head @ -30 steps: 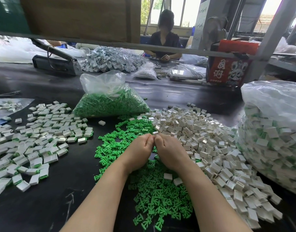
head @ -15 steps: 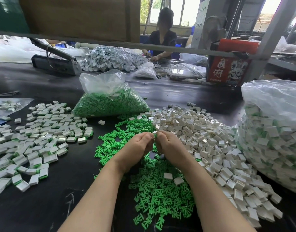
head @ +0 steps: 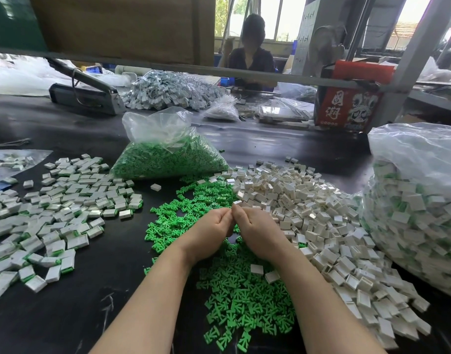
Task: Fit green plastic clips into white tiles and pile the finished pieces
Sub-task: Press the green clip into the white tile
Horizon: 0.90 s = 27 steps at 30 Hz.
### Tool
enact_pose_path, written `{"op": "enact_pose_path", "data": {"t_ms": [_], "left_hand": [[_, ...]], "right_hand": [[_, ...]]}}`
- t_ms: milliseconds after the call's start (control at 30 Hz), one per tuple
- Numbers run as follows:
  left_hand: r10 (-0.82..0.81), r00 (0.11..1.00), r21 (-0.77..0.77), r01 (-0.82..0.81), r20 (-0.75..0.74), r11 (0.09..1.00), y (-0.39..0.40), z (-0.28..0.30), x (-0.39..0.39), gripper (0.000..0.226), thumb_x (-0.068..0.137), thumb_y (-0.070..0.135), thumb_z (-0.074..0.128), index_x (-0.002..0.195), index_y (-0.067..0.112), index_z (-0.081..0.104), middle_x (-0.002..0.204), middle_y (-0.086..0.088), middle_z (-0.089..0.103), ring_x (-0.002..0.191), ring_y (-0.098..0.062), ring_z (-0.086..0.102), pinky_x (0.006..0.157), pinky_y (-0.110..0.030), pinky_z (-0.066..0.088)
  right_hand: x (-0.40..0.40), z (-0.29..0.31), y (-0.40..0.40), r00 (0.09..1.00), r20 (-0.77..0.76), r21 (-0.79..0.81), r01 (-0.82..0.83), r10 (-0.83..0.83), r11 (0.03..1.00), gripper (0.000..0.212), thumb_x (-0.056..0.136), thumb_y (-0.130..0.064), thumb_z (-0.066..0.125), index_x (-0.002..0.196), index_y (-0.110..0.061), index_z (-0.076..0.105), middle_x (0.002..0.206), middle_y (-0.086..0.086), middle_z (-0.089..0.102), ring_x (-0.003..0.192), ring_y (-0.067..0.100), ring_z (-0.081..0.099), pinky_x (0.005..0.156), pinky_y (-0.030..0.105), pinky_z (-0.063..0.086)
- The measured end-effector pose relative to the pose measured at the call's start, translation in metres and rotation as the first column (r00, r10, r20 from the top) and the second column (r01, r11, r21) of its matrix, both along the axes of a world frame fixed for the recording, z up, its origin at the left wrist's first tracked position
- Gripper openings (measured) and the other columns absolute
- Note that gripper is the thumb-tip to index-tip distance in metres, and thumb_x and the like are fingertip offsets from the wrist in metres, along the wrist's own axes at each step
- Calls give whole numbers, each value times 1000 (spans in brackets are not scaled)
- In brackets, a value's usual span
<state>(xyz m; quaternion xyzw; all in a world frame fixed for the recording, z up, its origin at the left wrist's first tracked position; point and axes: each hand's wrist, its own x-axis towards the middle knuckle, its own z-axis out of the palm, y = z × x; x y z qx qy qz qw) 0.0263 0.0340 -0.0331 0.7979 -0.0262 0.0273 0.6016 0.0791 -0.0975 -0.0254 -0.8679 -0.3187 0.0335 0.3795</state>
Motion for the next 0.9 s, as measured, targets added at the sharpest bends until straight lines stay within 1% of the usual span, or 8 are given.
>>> {"op": "enact_pose_path", "data": {"t_ms": [67, 167, 300, 400, 533, 667, 800, 900], "left_hand": [[25, 999, 69, -26, 20, 997, -2, 2, -1, 35, 107, 22, 35, 84, 25, 60, 63, 17, 64, 64, 2, 56, 63, -11, 43], [44, 998, 161, -49, 34, 986, -4, 2, -1, 35, 107, 26, 35, 82, 24, 60, 61, 18, 62, 61, 4, 54, 62, -16, 42], [96, 993, 195, -107, 65, 975, -8, 0, 1, 39, 107, 26, 35, 92, 2, 62, 75, -5, 60, 70, -18, 53, 73, -44, 48], [134, 988, 232, -149, 78, 961, -11, -3, 3, 37, 107, 27, 35, 93, 6, 63, 78, -2, 62, 72, -18, 55, 77, -43, 49], [132, 987, 215, -148, 87, 965, -10, -5, 4, 34, 107, 28, 35, 88, 16, 61, 78, 1, 62, 72, -15, 56, 76, -40, 50], [101, 991, 123, -112, 93, 986, -10, -5, 2, 31, 107, 28, 36, 91, 22, 62, 76, 12, 66, 71, 2, 60, 73, -24, 48], [117, 986, -98, -106, 120, 990, -5, -6, 4, 32, 106, 29, 39, 97, 5, 59, 88, -7, 67, 84, -12, 59, 83, -40, 54], [142, 973, -242, -96, 180, 966, -5, -1, 1, 27, 99, 39, 44, 86, 24, 63, 69, 17, 57, 59, 3, 50, 57, -14, 45]], "right_hand": [[0, -2, 0, 1000, 16, -17, 9, -9, 1000, 49, 103, -38, 31, 62, -23, 53, 55, -9, 57, 59, 1, 52, 56, 26, 32], [-1, -3, 0, 999, 44, -49, 20, -18, 999, 51, 102, -39, 27, 72, -17, 62, 69, -6, 63, 71, 10, 57, 65, 33, 44], [-1, -3, 1, 997, 69, -86, 34, -28, 996, 47, 103, -36, 25, 77, -19, 60, 78, -4, 64, 78, 15, 58, 72, 34, 45], [0, -5, 2, 995, 101, -112, 32, -21, 993, 44, 102, -34, 21, 78, -21, 55, 85, 2, 64, 84, 19, 58, 77, 36, 46], [-2, -6, 3, 995, 96, -91, 37, -28, 995, 45, 95, -43, 15, 74, -27, 51, 77, -6, 57, 79, 15, 57, 73, 35, 47], [0, -4, 0, 997, 63, -40, 40, -37, 998, 42, 98, -44, 20, 71, -29, 49, 73, -9, 59, 73, 8, 55, 68, 34, 45], [4, -2, 1, 986, -164, 162, 38, -11, 986, 46, 105, -45, 24, 74, -22, 49, 67, -4, 54, 60, 12, 49, 61, 33, 40], [6, 3, 0, 904, -421, 396, 115, 69, 911, 52, 104, -49, 24, 74, -13, 48, 59, 0, 46, 48, 13, 40, 49, 31, 34]]}}
